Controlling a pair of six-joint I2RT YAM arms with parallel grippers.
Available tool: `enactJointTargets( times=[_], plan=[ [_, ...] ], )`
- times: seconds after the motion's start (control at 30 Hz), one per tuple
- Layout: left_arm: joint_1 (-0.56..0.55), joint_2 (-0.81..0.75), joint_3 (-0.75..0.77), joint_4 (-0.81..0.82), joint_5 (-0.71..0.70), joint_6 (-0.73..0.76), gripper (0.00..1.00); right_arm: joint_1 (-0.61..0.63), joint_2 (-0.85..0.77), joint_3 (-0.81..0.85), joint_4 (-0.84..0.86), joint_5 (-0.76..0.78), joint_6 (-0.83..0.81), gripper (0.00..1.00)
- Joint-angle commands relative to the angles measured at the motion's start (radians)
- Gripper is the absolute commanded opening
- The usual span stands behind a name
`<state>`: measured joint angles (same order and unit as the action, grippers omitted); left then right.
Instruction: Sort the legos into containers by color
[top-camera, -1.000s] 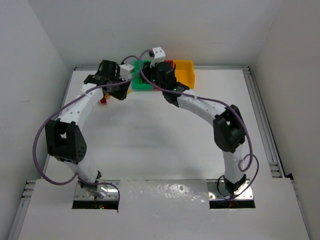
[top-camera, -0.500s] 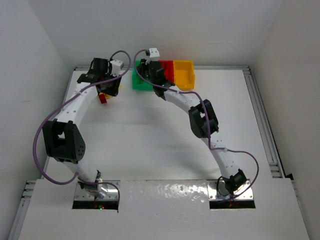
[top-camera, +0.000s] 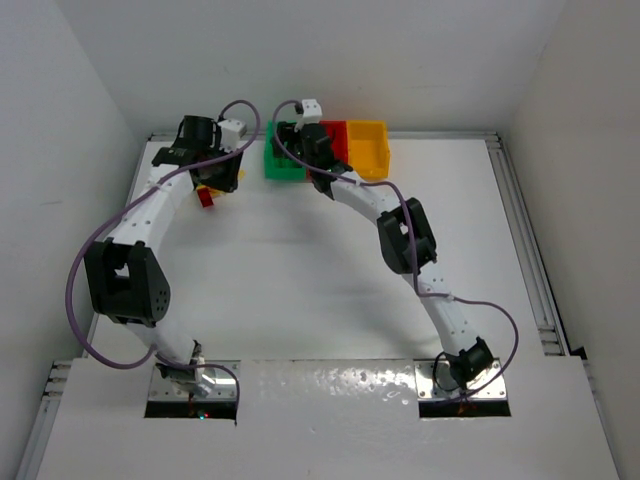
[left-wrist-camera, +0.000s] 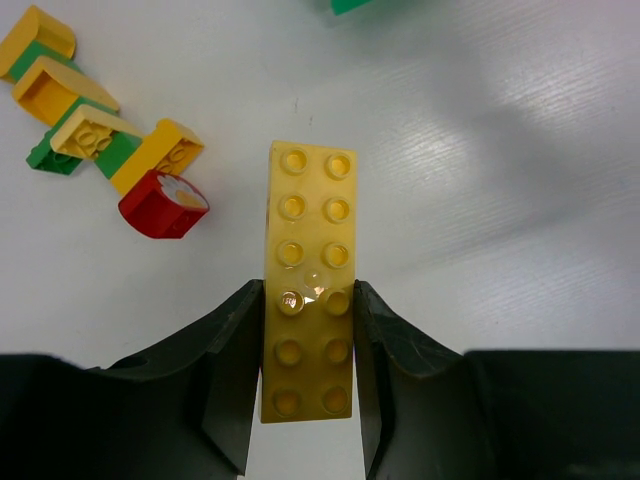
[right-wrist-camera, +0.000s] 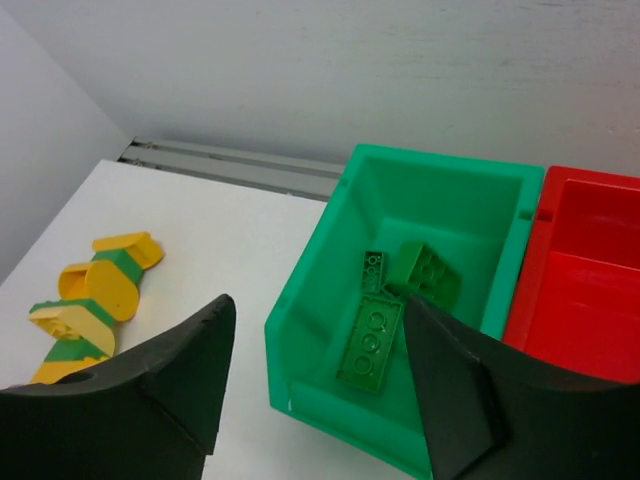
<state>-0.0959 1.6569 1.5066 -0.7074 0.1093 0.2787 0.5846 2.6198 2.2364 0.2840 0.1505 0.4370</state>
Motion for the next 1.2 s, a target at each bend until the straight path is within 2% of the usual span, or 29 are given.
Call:
enactJointTargets(
  times=[0.0, 0.1, 0.13, 0.2, 0.23, 0.3, 0.33, 0.37, 0.43, 0.47, 0.53, 0.67, 0.73, 0.83, 0.87, 0.97, 1.17],
  plan=[
    [0.015, -0.009, 0.027, 0.011, 0.042, -0.003, 0.0, -0.002, -0.121, -0.012, 0.043, -0.037, -0.021, 0.68],
    [0.015, -0.014, 0.04, -0.003, 0.075, 0.02, 0.0, -0.002, -0.173, -0.053, 0.023, -0.078, -0.102, 0.68],
    [0.013, -0.016, 0.044, -0.007, 0.087, 0.028, 0.0, -0.002, -0.228, -0.079, 0.017, -0.101, -0.175, 0.65],
    [0.015, -0.023, 0.061, -0.036, 0.131, 0.068, 0.0, 0.0, -0.315, -0.231, 0.026, -0.188, -0.316, 0.6],
    [0.015, -0.025, 0.069, -0.05, 0.177, 0.08, 0.0, -0.002, -0.422, -0.391, 0.044, -0.222, -0.366, 0.53],
    [0.015, -0.026, 0.093, -0.09, 0.228, 0.121, 0.0, -0.002, -0.533, -0.565, 0.154, -0.282, -0.4, 0.4],
    [0.015, -0.028, 0.098, -0.099, 0.286, 0.135, 0.0, -0.005, -0.629, -0.703, 0.19, -0.285, -0.368, 0.32],
    [0.015, -0.035, 0.095, -0.106, 0.309, 0.148, 0.0, -0.014, -0.667, -0.745, 0.208, -0.299, -0.328, 0.27],
    [0.013, -0.049, 0.078, -0.096, 0.377, 0.181, 0.0, -0.025, -0.716, -0.765, 0.14, -0.367, -0.201, 0.37],
    [0.012, -0.058, 0.066, -0.087, 0.389, 0.201, 0.0, -0.029, -0.748, -0.758, 0.056, -0.365, -0.114, 0.48],
    [0.01, -0.062, 0.063, -0.09, 0.415, 0.218, 0.0, -0.037, -0.779, -0.745, -0.024, -0.361, -0.017, 0.52],
    [0.002, -0.062, 0.021, -0.047, 0.395, 0.289, 0.0, -0.052, -0.779, -0.702, -0.062, -0.483, 0.213, 0.59],
    [-0.002, -0.055, 0.021, -0.044, 0.404, 0.306, 0.0, -0.058, -0.77, -0.696, -0.049, -0.503, 0.281, 0.6],
    [-0.005, -0.052, 0.038, -0.018, 0.477, 0.291, 0.0, -0.106, -0.729, -0.696, -0.013, -0.531, 0.472, 0.55],
    [-0.01, -0.052, 0.038, -0.004, 0.489, 0.256, 0.0, -0.117, -0.695, -0.696, 0.01, -0.554, 0.587, 0.54],
    [-0.039, -0.04, 0.023, 0.029, 0.501, 0.22, 0.0, -0.129, -0.632, -0.667, 0.121, -0.649, 0.695, 0.54],
    [-0.061, -0.037, 0.026, 0.054, 0.497, 0.191, 0.0, -0.117, -0.626, -0.682, 0.093, -0.677, 0.678, 0.58]
  ],
)
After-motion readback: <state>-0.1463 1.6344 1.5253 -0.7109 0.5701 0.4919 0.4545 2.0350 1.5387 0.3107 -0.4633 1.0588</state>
